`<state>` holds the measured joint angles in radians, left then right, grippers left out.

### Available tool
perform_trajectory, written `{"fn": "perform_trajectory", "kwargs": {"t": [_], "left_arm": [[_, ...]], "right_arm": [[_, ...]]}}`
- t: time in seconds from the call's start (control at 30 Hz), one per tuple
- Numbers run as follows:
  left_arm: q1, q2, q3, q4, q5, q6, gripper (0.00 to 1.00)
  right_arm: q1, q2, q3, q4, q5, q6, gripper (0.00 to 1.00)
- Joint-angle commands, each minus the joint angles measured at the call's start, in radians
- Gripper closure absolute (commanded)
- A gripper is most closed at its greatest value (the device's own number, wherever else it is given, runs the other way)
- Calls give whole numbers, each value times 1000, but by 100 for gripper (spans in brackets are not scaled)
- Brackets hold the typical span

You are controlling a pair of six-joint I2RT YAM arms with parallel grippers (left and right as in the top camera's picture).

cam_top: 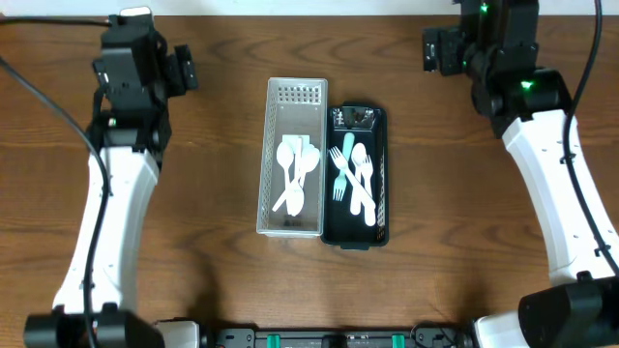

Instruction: Pack container

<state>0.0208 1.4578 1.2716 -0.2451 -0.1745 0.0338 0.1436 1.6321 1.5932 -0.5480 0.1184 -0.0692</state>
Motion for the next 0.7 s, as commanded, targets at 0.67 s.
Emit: {"fn": "perform_trajectory", "kwargs": {"t": [0.67], "left_arm": [[-164, -1069, -762, 68, 32, 19, 2]], "right_arm": [[2, -1209, -975, 44, 28, 113, 1]]}}
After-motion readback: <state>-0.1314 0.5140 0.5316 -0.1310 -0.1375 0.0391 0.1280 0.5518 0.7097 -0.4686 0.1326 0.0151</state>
